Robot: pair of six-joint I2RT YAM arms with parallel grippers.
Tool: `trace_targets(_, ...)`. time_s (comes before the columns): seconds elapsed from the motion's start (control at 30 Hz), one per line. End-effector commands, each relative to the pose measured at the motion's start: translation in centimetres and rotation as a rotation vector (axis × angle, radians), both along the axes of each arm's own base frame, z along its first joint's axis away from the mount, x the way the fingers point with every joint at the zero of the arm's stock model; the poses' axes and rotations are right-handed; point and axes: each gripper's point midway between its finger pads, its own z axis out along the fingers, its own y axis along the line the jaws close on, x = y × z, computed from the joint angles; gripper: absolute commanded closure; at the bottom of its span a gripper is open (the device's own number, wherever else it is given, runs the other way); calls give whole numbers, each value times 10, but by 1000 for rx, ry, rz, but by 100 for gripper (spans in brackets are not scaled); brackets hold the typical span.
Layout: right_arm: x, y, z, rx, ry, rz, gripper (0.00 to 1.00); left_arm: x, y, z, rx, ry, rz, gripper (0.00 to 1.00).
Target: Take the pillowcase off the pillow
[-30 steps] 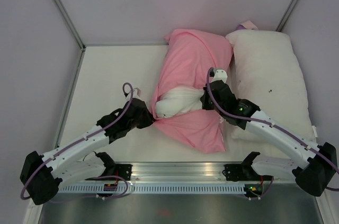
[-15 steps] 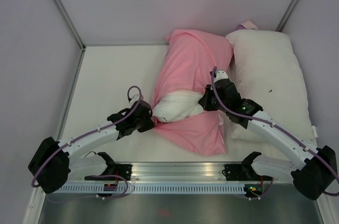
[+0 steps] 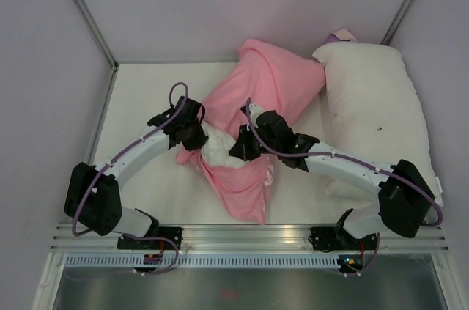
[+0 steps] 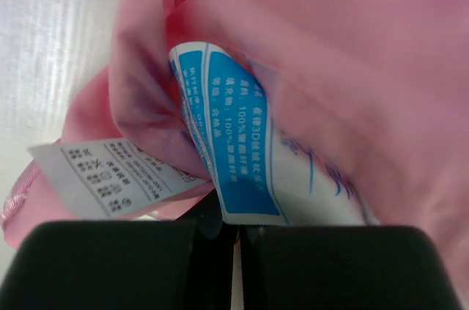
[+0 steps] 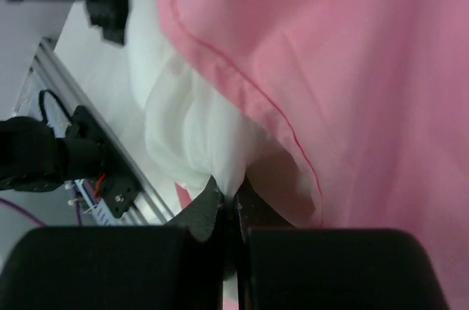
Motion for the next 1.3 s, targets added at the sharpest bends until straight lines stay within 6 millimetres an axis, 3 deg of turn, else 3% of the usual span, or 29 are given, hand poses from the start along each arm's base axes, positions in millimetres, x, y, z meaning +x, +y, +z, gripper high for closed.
trace_targets(0.0, -85, 64, 44, 237, 78, 348, 100, 50, -11, 45, -106, -116, -55, 96)
trace_targets(0.03, -82, 69, 48, 249, 74, 340, 100, 62, -7, 61, -118, -139, -52, 93)
trace_targets(0.1, -71, 74, 40, 203, 68, 308, 100, 75, 15, 67, -93, -139, -36, 87)
trace_targets(0.13, -58, 79, 49, 203, 30, 272, 100, 73, 22, 73, -80, -131, -34, 79)
trace_targets(0.2, -42, 85, 35, 158, 40, 236, 100, 64, 35, 91, -70, -172, -22, 66)
trace_targets(0.23, -26, 89, 44, 173, 28, 210, 100, 53, 37, 88, -72, -170, -26, 61)
trace_targets(0.27, -14, 92, 31, 157, 57, 185, 100, 44, 37, 91, -87, -181, -32, 55)
trace_targets(0.3, -4, 93, 28, 163, 83, 157, 100, 30, 38, 110, -124, -232, -31, 46)
trace_targets(0.33, 10, 95, 34, 180, 88, 133, 100, 14, 38, 99, -143, -202, -37, 43)
trace_targets(0.37, 32, 91, 22, 174, 107, 90, 100, 3, 37, 99, -171, -205, -40, 39)
trace_targets(0.4, 41, 91, 21, 192, 133, 73, 100, -13, 36, 116, -225, -256, -36, 35)
trace_targets(0.43, 62, 85, 26, 211, 126, 37, 100, -29, 32, 102, -256, -220, -56, 29)
trace_targets(0.47, 75, 84, 18, 208, 137, 15, 100, -40, 32, 103, -277, -218, -59, 27)
trace_targets(0.57, 117, 71, 27, 236, 126, -71, 100, -71, 32, 99, -333, -217, -53, 23)
trace_targets(0.6, 126, 69, 31, 247, 122, -87, 100, -78, 29, 96, -353, -204, -53, 19)
trace_targets(0.63, 144, 64, 47, 277, 102, -113, 100, -86, 27, 91, -371, -199, -66, 15)
trace_targets(0.7, 159, 61, 46, 273, 114, -133, 100, -93, 21, 84, -381, -178, -94, 12)
trace_targets(0.73, 169, 63, 63, 298, 87, -134, 100, -95, 19, 77, -376, -161, -104, 12)
trace_targets(0.77, 177, 58, 58, 288, 109, -157, 100, -95, 16, 70, -368, -136, -117, 12)
trace_targets(0.9, 189, 53, 75, 322, 103, -174, 100, -101, -4, 52, -342, -87, -184, 11)
trace_targets(1.0, 183, 51, 84, 346, 99, -166, 100, -95, -9, 37, -323, -67, -168, 10)
trace_targets(1.03, 178, 48, 74, 335, 125, -171, 100, -92, -12, 36, -332, -79, -174, 10)
trace_targets(1.07, 177, 48, 85, 361, 101, -162, 100, -91, -13, 34, -330, -76, -174, 10)
trace_targets(1.13, 170, 45, 76, 354, 124, -163, 100, -85, -15, 29, -310, -71, -175, 10)
trace_targets(1.17, 167, 44, 83, 370, 110, -157, 100, -83, -17, 28, -311, -76, -182, 11)
trace_targets(1.27, 165, 41, 85, 374, 106, -168, 100, -83, -26, 20, -314, -61, -229, 22)
